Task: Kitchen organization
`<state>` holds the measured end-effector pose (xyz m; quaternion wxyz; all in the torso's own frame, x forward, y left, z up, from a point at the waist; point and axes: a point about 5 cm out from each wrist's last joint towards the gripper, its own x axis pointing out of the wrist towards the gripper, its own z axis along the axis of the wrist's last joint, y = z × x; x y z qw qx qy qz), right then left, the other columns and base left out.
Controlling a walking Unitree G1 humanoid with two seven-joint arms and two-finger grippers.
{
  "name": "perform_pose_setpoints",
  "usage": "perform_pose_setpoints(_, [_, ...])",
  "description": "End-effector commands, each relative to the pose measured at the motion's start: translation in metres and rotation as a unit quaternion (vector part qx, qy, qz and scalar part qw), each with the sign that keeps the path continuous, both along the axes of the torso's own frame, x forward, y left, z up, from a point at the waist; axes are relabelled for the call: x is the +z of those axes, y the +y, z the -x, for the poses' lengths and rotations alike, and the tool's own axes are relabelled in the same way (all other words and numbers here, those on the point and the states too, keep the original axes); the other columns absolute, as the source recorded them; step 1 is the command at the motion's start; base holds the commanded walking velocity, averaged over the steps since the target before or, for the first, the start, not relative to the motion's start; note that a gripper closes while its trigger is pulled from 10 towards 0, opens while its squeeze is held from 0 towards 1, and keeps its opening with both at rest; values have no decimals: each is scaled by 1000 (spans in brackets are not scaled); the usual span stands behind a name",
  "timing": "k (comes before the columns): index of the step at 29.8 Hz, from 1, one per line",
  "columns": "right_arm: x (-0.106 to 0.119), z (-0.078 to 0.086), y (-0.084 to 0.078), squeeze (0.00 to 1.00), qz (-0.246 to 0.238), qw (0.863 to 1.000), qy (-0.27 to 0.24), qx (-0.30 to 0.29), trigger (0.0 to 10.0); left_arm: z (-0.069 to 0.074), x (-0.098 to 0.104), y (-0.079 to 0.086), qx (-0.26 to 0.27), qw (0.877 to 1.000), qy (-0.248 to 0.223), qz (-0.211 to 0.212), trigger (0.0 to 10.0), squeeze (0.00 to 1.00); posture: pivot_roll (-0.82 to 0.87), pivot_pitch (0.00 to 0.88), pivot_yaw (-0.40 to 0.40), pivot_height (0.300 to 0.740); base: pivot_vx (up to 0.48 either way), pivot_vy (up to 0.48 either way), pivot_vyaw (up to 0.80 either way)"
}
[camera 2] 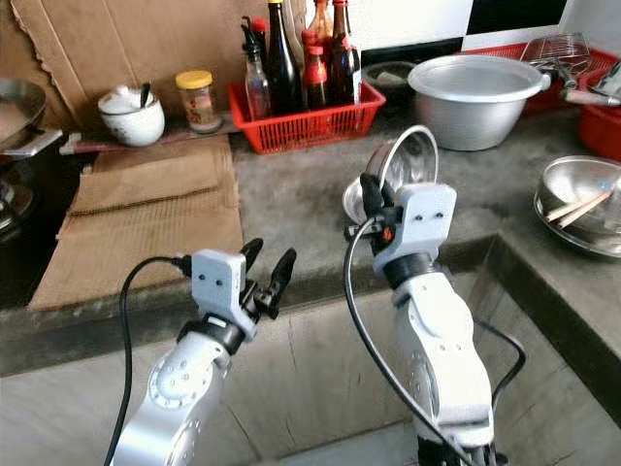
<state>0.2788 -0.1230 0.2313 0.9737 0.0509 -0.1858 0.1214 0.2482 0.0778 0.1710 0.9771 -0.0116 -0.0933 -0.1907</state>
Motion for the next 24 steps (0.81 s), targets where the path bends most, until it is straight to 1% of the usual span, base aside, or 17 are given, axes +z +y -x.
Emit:
perform_pose_setpoints(1, [3, 3, 2, 0, 0, 1000, -6, 1, 0, 2, -1, 1, -1, 1000, 3, -3, 10000, 0, 76, 22, 31, 740, -356, 0, 0])
perform_pose_setpoints(9, [-3, 2, 1, 0, 7, 1000, 6, -5, 0, 2, -3, 1, -2, 1000, 6, -7, 10000, 0, 76, 23, 29, 740, -356, 0, 0])
perform_pose_setpoints(10, [-3, 2, 2, 0, 7, 1000, 7, -5, 1294, 2, -3, 1, -2, 1000, 6, -8, 10000, 0, 76, 23, 29, 740, -352, 0, 0])
perform_pose_setpoints(11, [-3, 2, 1, 0, 7, 1000, 9, -5, 6039, 2, -3, 1, -2, 1000, 6, -8, 10000, 0, 76, 23, 29, 740, -349, 0, 0])
perform_pose_setpoints(12, [-3, 2, 1, 0, 7, 1000, 10, -6, 10000, 2, -3, 1, -3, 1000, 6, -8, 10000, 0, 76, 23, 29, 740, -352, 0, 0])
perform_pose_setpoints(24, [-6, 1, 0, 0, 13, 1000, 21, -14, 10000, 1, -3, 0, -5, 1000, 4, -12, 10000, 0, 71, 14, 31, 740, -341, 0, 0])
